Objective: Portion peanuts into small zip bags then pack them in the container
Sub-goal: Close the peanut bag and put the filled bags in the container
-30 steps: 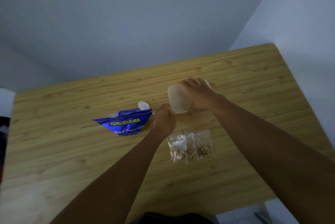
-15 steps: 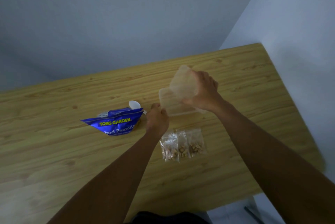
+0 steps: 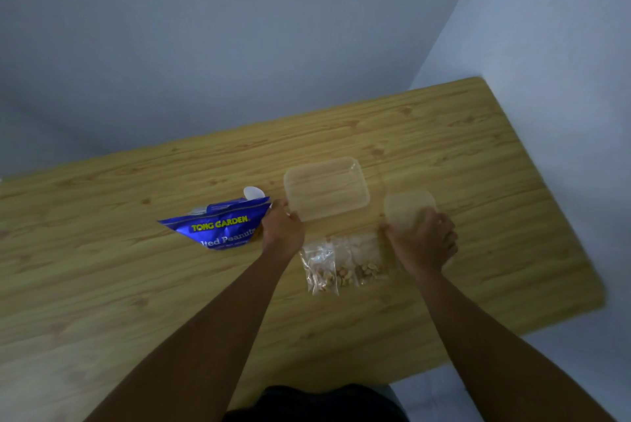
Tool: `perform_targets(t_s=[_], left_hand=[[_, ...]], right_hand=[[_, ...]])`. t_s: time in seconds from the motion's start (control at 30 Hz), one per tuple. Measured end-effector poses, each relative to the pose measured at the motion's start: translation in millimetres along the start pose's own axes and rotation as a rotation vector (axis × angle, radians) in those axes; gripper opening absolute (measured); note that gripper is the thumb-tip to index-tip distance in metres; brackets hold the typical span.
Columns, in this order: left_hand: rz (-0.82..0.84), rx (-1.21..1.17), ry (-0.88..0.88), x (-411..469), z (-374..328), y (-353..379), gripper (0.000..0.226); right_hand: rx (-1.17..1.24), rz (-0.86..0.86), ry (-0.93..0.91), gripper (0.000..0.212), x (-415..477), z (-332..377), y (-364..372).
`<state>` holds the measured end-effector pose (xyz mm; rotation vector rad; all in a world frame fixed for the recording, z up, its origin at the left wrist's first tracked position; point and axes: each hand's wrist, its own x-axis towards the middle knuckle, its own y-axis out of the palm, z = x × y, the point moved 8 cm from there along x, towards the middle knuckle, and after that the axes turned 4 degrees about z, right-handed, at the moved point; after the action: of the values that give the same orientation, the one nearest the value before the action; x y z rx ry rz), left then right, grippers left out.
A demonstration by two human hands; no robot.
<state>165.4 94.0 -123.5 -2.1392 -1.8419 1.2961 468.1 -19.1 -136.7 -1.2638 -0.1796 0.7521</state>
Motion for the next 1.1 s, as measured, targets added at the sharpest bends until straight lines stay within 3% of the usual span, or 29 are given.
perform_targets(t_s=[0.13, 0.27, 0.4, 0.5, 0.6, 0.73, 0.77, 0.9, 1.0, 1.1], left_hand=[[0.008, 0.033, 0.024, -10.9, 2.9, -3.9, 0.038], [-0.015, 0.098, 0.134, -28.1, 12.1, -4.5, 0.018], [0.097, 0.272, 0.257, -42.7, 20.7, 7.2, 0.039], [0.154, 0.463, 0.341, -46.2, 21.2, 17.9, 0.048], [0.122, 0.574, 0.348, -45.8, 21.4, 21.9, 0.031], [0.108, 0.592, 0.368, -46.7, 21.0, 25.7, 0.013], [0.128, 0.577, 0.382, -47.1, 22.4, 26.7, 0.014], [0.273, 0.383, 0.458, -52.6, 23.0, 26.8, 0.011], [0.387, 0.206, 0.379, -57.5, 27.2, 21.9, 0.011], [0.429, 0.121, 0.332, -58.6, 28.1, 17.5, 0.007]], right_hand=[[0.009, 0.013, -0.062, 0.103, -6.5, -7.5, 4.9], [0.141, -0.146, -0.329, 0.053, -26.8, 21.5, -10.2], [0.157, 0.116, -0.55, 0.039, -58.5, 61.5, 9.6], [0.062, 0.284, -0.512, 0.041, -72.2, 70.6, 29.1], [0.113, 0.383, -0.402, 0.048, -77.5, 68.5, 33.2], [0.218, 0.403, -0.329, 0.013, -80.0, 63.3, 31.5], [0.272, 0.423, -0.309, 0.006, -81.3, 62.0, 31.0], [0.4, 0.551, -0.233, 0.014, -84.9, 60.1, 28.8], [0.455, 0.696, -0.188, 0.013, -89.0, 62.5, 32.2], [0.462, 0.736, -0.196, 0.014, -87.5, 66.2, 30.7]])
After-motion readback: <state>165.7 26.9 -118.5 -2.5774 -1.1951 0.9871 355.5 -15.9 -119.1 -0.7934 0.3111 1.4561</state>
